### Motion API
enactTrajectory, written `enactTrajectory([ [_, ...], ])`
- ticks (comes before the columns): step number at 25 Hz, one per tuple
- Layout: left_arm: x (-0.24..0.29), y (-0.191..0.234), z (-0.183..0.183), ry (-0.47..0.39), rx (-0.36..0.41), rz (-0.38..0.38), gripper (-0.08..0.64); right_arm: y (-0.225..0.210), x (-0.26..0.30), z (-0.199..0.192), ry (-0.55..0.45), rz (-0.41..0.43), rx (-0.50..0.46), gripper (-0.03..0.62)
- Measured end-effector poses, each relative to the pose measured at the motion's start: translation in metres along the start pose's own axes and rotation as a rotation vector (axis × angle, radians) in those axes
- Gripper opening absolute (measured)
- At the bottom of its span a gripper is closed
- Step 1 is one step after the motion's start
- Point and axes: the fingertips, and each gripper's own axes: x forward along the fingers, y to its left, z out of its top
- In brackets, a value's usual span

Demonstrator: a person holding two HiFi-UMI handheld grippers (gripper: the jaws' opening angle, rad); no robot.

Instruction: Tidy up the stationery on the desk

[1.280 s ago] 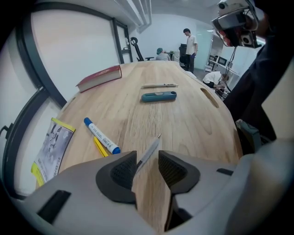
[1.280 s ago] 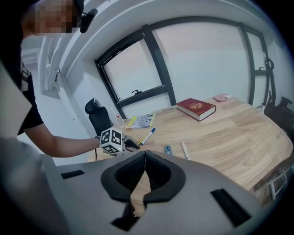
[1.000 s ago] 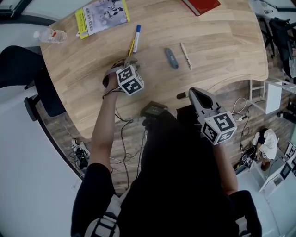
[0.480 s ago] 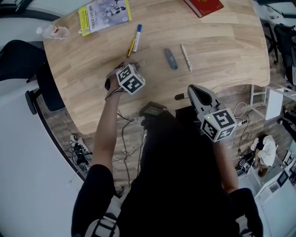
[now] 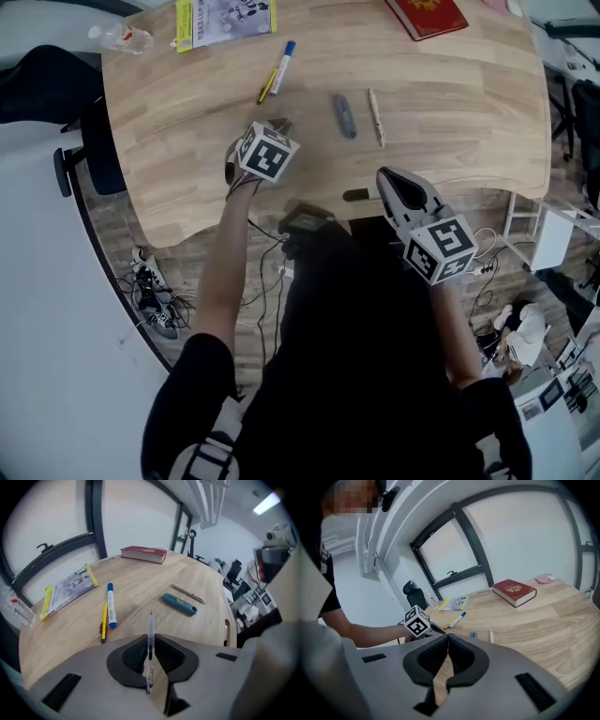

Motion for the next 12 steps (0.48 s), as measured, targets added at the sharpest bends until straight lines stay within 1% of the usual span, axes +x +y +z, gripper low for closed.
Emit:
enactTrajectory([
  [8, 0.000, -0.022, 0.035, -0.125, -0.433, 0.013, 0.069, -0.021, -0.020, 0.001, 0.006, 0.065, -0.030, 0.021],
  [10, 0.001, -0.026, 0.039, -0.147, -0.510, 0.022, 0.069, -0.024, -0.023, -0.002, 0.018, 0.080, -0.037, 0.021],
  [12, 0.004, -0.027, 0.038, -0.150, -0.571, 0.039, 0.069, -0.027, -0.026, -0.006, 0.030, 0.093, -0.044, 0.021],
])
